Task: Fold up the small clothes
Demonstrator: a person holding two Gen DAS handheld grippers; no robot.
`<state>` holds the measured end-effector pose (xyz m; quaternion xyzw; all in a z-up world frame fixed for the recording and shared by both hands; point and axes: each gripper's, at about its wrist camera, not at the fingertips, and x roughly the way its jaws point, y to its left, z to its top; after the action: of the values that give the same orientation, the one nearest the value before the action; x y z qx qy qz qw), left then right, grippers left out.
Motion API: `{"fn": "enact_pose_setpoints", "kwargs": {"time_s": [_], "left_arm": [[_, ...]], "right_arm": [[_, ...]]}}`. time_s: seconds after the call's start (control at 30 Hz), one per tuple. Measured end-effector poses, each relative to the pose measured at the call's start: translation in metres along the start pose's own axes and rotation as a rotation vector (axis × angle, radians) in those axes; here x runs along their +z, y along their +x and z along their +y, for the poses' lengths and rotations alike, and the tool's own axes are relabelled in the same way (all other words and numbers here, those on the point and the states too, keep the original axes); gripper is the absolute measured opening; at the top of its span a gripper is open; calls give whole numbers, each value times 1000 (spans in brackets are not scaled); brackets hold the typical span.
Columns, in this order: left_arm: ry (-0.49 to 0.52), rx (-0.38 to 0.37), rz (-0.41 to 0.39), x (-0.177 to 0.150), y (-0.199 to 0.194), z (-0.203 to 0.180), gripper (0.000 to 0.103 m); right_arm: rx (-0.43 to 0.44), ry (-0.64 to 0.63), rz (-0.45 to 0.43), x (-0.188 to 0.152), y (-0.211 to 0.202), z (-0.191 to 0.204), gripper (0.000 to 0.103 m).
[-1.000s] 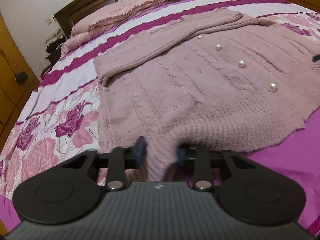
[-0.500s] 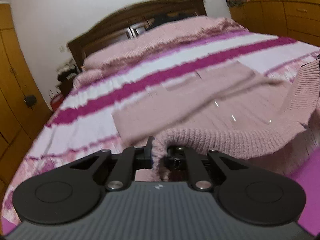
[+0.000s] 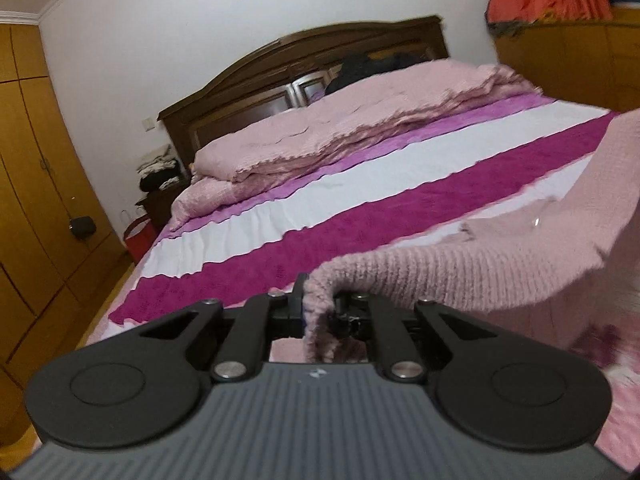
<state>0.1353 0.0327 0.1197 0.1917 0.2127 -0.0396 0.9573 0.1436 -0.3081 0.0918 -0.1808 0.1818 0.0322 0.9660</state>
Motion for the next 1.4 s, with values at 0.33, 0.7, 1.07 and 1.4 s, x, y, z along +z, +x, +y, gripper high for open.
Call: {"fn": "enact_pose_setpoints", "kwargs": {"time_s": [0.33,0.7,1.07,1.4], "left_arm": [[3,-11,181,-9,158,-9,10],[-90,-78,249,-61,212,-1,23],[-44,-165,248,-81,123,20,77],[-13,-175,183,-93,111,-3,77]], "right_arm": [[0,-20,140,-22,136,19,8],[74,16,239,-68,186,28,10],[147,62,224,-76,124,-7,54],[105,-94,188,-88,114,-5,54]]}}
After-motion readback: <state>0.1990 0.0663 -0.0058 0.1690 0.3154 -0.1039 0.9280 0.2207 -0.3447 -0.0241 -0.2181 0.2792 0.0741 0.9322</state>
